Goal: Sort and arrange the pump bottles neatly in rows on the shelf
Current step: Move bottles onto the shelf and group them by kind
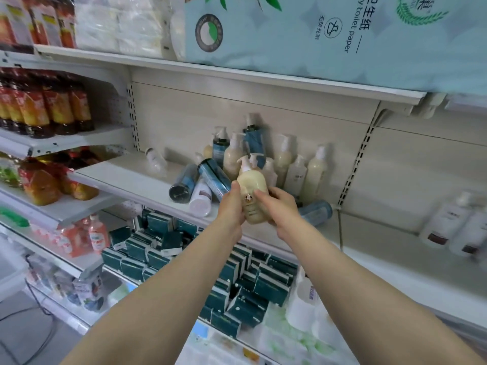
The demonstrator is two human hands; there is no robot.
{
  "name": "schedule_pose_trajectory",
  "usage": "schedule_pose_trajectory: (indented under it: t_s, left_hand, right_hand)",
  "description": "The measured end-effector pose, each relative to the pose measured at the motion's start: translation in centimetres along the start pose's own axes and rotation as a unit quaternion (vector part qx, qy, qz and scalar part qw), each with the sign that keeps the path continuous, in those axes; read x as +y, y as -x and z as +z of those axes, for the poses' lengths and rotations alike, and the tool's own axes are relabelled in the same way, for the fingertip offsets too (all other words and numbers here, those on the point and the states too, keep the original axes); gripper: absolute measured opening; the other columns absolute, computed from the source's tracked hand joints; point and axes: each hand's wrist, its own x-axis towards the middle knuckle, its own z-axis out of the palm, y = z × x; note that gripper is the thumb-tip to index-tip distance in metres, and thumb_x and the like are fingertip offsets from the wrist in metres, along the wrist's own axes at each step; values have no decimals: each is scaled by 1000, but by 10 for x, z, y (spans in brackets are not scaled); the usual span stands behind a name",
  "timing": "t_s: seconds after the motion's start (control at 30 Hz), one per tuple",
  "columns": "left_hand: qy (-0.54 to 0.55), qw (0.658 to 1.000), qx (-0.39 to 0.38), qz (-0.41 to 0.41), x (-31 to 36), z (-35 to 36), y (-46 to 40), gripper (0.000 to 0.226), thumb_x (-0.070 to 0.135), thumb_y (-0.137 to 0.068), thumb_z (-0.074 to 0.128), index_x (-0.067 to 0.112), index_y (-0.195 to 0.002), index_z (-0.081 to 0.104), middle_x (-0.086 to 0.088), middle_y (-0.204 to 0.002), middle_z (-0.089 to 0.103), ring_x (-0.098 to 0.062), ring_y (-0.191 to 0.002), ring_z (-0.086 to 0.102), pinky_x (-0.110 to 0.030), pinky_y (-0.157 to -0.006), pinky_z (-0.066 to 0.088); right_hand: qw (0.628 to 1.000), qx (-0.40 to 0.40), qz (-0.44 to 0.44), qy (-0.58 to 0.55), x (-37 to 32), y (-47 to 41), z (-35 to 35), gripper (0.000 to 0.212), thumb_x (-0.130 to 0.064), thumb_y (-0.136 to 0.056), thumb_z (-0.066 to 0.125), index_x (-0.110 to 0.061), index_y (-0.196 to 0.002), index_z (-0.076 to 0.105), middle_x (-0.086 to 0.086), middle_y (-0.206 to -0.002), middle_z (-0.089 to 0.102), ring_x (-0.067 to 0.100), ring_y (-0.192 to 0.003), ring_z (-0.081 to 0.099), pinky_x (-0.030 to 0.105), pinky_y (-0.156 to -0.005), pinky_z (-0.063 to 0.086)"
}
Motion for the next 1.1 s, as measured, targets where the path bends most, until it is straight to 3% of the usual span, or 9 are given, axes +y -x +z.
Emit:
schedule_pose_trajectory:
  t_s: [0.1,0.2,0.27,0.4,0.53,0.63,0.7,0.8,1.1]
  left_hand:
    - [8,1000,-15,3,12,-2,7,40,49,-105,37,20,-108,64,-3,-92,72,-14,-82,68,-27,-64,51]
    - [9,999,-9,38,28,-3,12,40,48,-104,38,22,-97,67,1,-80,73,-10,-68,68,-27,-61,49]
    - [17,998,-5,58,36,-10,7,42,48,-105,37,20,-102,69,-1,-87,72,-13,-73,67,-28,-64,49]
    - [43,997,-2,63,44,-36,-6,46,46,-106,36,13,-117,67,0,-92,69,-12,-76,62,-26,-67,50]
    - [60,997,12,51,59,-69,-32,43,47,-103,43,13,-117,66,-2,-98,65,-13,-83,58,-28,-71,49]
    - [53,998,1,38,74,-98,-55,41,47,-104,38,15,-109,64,-2,-98,64,-13,-79,56,-27,-65,47]
    - [59,997,4,39,91,-121,-70,38,46,-105,37,17,-99,62,-1,-89,59,-14,-74,51,-27,-63,42]
    - [47,998,7,47,121,-155,-101,39,47,-105,39,16,-112,62,-3,-102,63,-17,-90,58,-28,-68,48]
    - [-9,1000,20,9,162,-229,-186,33,43,-100,47,19,-116,63,-1,-99,57,-16,-84,55,-28,-68,49]
  right_hand:
    - [999,-24,-18,-18,-4,2,1,31,-31,-88,76,-30,-116,64,-5,-105,71,15,-97,66,30,-75,52]
    - [997,-50,-10,-52,-10,-1,6,32,-30,-87,77,-34,-115,63,-3,-109,72,19,-102,68,40,-88,56]
    - [996,-59,-10,-73,-15,-5,14,40,-32,-85,79,-30,-122,63,0,-112,72,23,-103,69,47,-94,56]
    - [990,-37,5,-133,-20,-8,42,52,-34,-81,83,-25,-128,63,2,-113,73,25,-103,70,46,-92,58]
    - [979,-16,27,-201,-23,-18,79,52,-37,-83,80,-18,-128,62,11,-115,72,29,-101,71,38,-75,63]
    - [972,-8,28,-234,-35,-25,111,47,-32,-86,78,-16,-126,61,12,-114,71,27,-97,70,31,-64,59]
    - [970,-6,29,-240,-43,-30,135,46,-32,-86,78,-18,-126,61,9,-110,72,25,-95,70,33,-70,59]
    - [970,3,27,-241,-49,-43,171,51,-34,-85,79,-19,-129,59,8,-116,71,26,-103,69,40,-83,59]
    - [960,62,39,-271,-50,-67,229,57,-34,-82,81,-19,-131,57,6,-121,69,26,-108,68,41,-88,59]
